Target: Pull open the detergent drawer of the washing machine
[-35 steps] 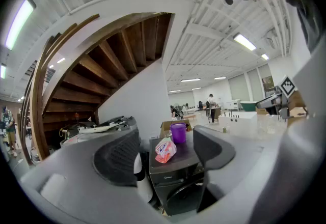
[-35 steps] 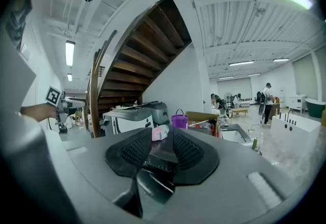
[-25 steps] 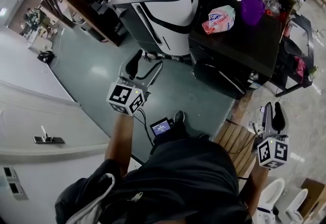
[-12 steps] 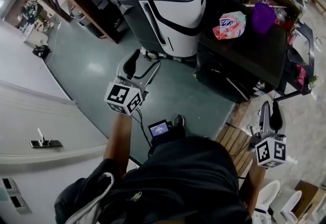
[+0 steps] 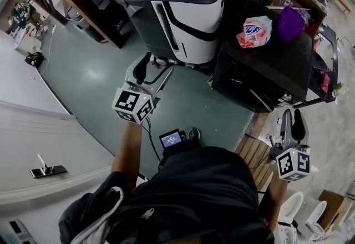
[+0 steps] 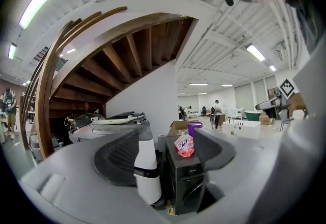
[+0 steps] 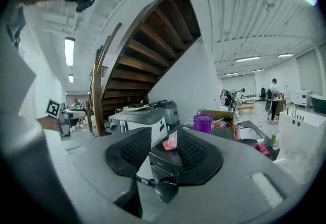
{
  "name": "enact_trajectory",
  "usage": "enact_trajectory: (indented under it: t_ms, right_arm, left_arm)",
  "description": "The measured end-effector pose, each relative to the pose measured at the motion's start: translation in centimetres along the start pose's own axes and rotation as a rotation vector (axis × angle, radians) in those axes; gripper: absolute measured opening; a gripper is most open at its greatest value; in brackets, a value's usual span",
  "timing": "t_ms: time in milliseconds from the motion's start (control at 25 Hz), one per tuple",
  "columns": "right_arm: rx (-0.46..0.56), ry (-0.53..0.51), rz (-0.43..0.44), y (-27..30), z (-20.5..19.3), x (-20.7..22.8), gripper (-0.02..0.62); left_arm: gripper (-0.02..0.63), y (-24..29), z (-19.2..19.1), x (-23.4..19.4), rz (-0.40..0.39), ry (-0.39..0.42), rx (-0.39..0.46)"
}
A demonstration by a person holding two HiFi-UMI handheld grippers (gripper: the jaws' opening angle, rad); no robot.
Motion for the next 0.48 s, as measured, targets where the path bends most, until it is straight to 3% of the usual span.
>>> enact_trajectory:
  t_ms: [480]
  right_arm:
    - [0.0, -0.037, -0.041, 4.0, 0.7, -5.1, 0.137]
  left_arm:
    - [0.385, 1.7, -1.4, -6.3, -0.051, -0.033, 0.031]
Point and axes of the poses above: the fingertips, and each gripper's own axes: y forward along the fingers, x to its right, z out of its top, the point moved 6 cm from there along -y, backward along the fingers
